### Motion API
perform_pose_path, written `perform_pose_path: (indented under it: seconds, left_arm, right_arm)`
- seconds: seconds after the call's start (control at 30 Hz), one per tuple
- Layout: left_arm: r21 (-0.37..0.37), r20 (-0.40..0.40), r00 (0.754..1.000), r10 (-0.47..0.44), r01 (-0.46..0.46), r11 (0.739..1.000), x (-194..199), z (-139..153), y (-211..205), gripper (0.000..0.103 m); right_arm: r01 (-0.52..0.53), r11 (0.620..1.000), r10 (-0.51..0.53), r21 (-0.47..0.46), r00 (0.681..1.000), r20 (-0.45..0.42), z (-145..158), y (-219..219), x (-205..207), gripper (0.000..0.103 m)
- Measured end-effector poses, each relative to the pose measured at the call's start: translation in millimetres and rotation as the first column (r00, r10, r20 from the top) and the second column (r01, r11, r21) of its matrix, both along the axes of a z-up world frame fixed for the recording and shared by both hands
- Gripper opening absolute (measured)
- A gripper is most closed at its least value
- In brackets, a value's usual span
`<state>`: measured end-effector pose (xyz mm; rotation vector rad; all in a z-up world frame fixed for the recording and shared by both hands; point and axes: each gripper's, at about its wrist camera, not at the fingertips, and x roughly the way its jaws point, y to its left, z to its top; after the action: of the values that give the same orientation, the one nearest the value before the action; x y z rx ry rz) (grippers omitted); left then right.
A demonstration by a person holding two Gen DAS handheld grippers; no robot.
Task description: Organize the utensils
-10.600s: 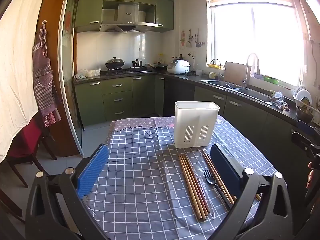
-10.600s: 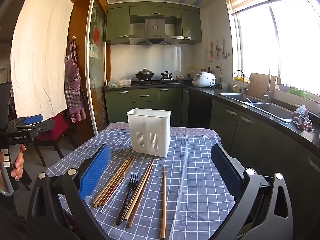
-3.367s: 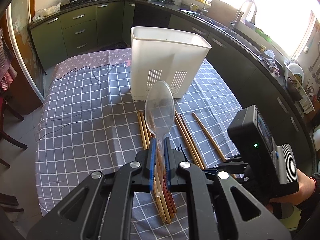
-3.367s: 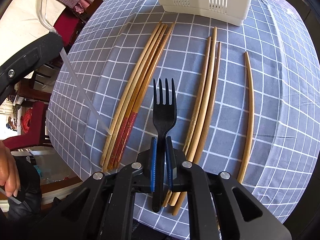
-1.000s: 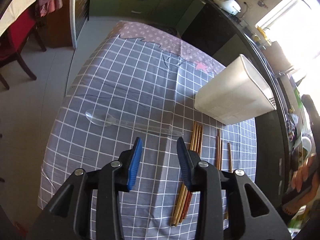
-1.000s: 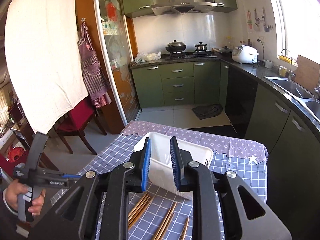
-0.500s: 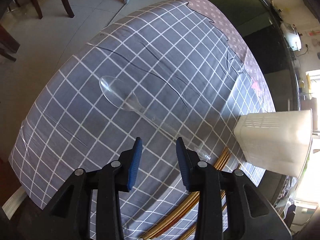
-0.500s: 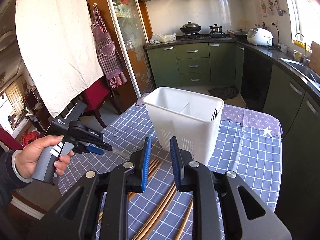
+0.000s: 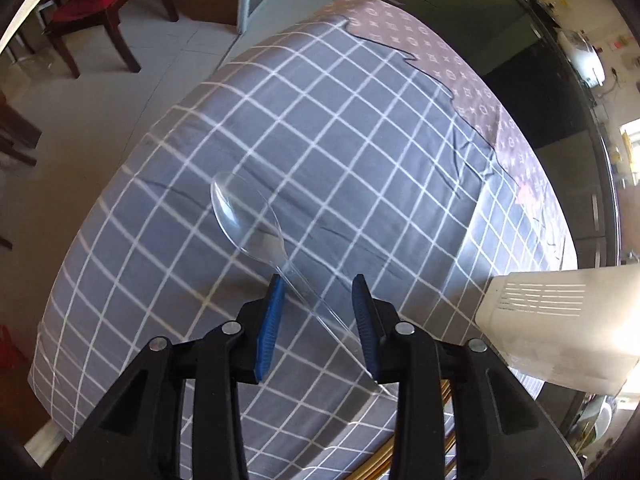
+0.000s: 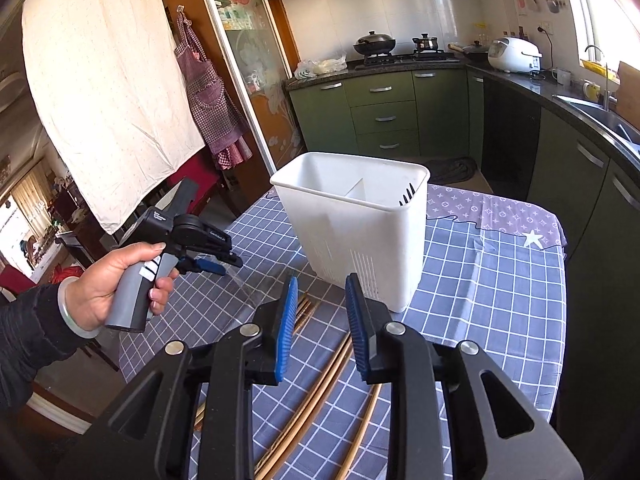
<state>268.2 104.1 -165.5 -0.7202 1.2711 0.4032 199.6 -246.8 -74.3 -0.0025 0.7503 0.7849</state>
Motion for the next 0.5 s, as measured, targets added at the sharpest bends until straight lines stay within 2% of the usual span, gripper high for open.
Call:
perform_pose_path:
  seconds: [0.1, 0.27, 0.3, 0.37, 0.5]
  left_arm:
    - [-0.006, -0.012, 0.997, -0.073, 0.073, 0.997, 13.2, -0.7, -8.2, 0.033]
    - [-0.061, -0.035, 0.999, -0.04, 0.038, 0.997, 16.8, -3.4, -1.3, 0.032]
    - [-0.064, -0.041, 0.998, -0.037, 0.034, 0.997, 17.8, -3.6, -0.4, 0.03]
    - [-0.065, -0.05, 0.997, -0.05, 0.047, 0.997, 17.8, -5.0, 0.0, 0.014]
    - [-0.066, -0.057, 0.993, -0.099, 0.096, 0.993, 20.1, -5.2, 1.9, 0.011]
  right_arm:
    - [0.0, 1.0, 0.0, -0.009, 1.0, -0.006, -0.3, 2.2, -0.3, 0.025]
    - [-0.008, 1.0, 0.008, -0.017, 1.0, -0.027, -2.1, 7.7, 0.3, 0.025]
    - [-0.011, 1.0, 0.01, -0.019, 1.0, -0.03, -2.7, 8.7, -0.1, 0.025]
    - [-0.015, 1.0, 0.014, -0.022, 0.999, -0.041, -3.4, 11.0, -0.3, 0.025]
    - [-0.019, 1.0, 0.018, -0.019, 0.998, -0.06, -3.0, 12.1, -1.1, 0.025]
